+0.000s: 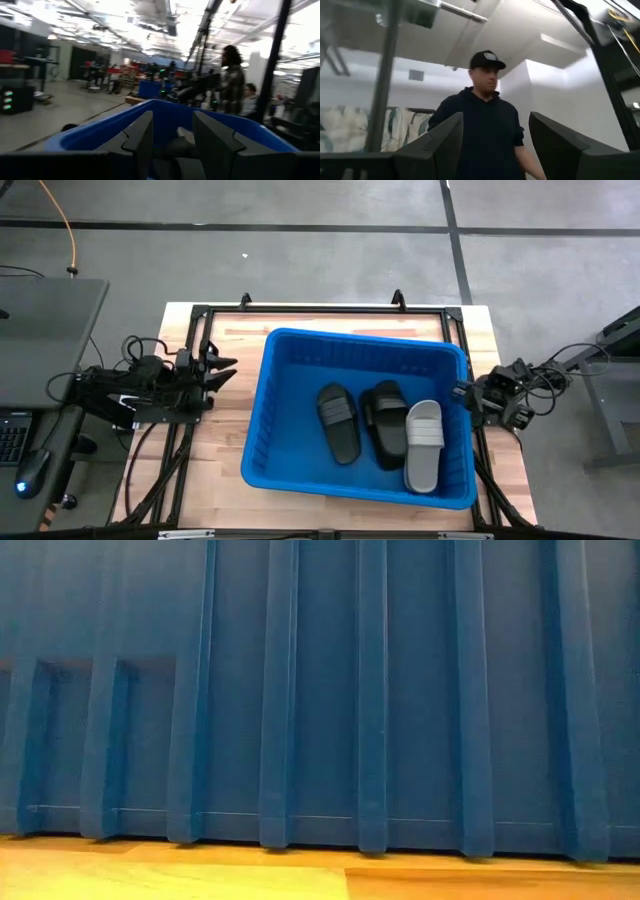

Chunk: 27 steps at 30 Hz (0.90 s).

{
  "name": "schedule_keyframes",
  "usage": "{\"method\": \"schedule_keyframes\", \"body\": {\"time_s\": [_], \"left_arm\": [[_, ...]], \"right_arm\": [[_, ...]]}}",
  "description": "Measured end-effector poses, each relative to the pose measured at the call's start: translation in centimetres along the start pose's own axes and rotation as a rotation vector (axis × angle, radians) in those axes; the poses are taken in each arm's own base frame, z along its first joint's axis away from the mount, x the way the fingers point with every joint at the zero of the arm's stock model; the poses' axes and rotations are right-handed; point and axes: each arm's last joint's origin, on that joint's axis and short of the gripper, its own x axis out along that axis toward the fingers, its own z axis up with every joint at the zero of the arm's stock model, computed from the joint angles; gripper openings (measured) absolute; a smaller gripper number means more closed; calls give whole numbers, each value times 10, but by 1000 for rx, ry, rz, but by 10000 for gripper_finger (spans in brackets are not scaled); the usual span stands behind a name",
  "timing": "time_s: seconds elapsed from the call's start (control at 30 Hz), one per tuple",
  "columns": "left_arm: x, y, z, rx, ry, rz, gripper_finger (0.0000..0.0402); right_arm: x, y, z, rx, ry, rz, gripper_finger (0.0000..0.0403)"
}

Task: Pick and place slides into bin
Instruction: Return to Home Position

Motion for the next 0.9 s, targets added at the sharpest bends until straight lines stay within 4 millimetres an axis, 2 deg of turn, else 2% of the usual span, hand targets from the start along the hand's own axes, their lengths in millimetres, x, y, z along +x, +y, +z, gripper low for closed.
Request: {"method": "schedule_keyframes", "body": {"time_s": [0.23,0.37,0.73,0.9], "left_arm": [[0,1,-1,33,8,43,129],[0,1,-1,30,9,38,129],[0,2,-9,155,89,31,129],[-1,4,-14,178,143,80,129]], "right_arm": [[-1,-9,-9,125,51,-126,217],[-2,-13,-16,119,123,-156,216],[-4,-9,-25,-29,294,42,218],[-4,-9,-27,-3,325,62,218]]}}
